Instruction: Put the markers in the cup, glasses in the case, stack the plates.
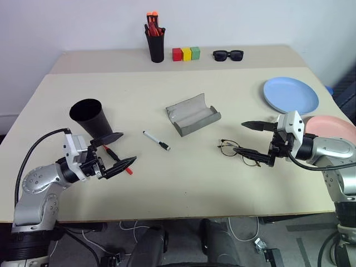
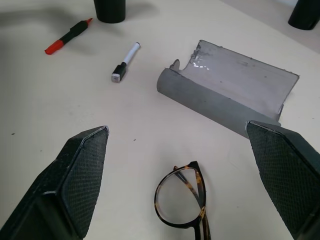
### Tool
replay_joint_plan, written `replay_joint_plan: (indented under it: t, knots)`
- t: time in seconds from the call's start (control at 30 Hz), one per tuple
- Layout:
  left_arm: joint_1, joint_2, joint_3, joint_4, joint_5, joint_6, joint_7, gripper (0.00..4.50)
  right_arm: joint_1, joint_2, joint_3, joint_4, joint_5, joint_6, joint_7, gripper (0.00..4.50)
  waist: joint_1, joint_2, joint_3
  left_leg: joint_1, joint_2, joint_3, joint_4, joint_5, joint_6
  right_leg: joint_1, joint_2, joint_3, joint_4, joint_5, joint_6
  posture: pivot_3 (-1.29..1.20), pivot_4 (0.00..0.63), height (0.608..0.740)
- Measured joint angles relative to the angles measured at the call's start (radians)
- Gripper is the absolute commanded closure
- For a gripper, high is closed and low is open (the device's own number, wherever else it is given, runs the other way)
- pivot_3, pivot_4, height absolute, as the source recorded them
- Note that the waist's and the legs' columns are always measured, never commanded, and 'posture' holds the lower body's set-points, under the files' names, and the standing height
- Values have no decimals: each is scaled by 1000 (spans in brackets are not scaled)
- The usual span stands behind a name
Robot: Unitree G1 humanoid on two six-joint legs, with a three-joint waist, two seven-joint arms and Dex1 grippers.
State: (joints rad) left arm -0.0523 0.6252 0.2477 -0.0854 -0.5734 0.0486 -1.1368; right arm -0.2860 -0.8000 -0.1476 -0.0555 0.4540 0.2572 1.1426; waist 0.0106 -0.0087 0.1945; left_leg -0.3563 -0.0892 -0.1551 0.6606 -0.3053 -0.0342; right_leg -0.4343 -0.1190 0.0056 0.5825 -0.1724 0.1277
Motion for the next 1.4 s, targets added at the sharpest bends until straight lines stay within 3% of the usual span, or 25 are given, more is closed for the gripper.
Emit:
replay_joint_plan:
  t: [0.47,0.83,1.03,1.2,1.4]
  knots:
    - [26,30,9,-14,30,28,56,0,-44,12,24,2,-2,-1,-11,13,-1,0,0,0,0,0,0,0,0,0,0,1,0,0,0,0,150,740]
    - [87,110,89,-103,26,151,174,0,-94,117,78,22,-21,-27,-44,13,-1,0,0,0,0,2,0,0,0,-1,0,2,0,0,0,0,150,740]
    - [88,114,103,-210,14,362,373,0,-118,164,110,-24,-18,-24,-62,13,-2,0,0,0,0,3,0,0,0,-2,0,3,1,0,1,0,150,740]
    - [97,63,189,-382,-188,682,618,0,-140,200,134,-25,-19,-26,-75,13,-6,0,0,1,0,3,0,0,0,-2,0,4,1,1,1,0,150,740]
    - [94,-139,218,-577,-330,966,1091,0,-140,220,151,-11,-29,-63,-66,13,-5,-1,0,1,0,4,0,0,0,-2,1,6,1,2,3,0,150,740]
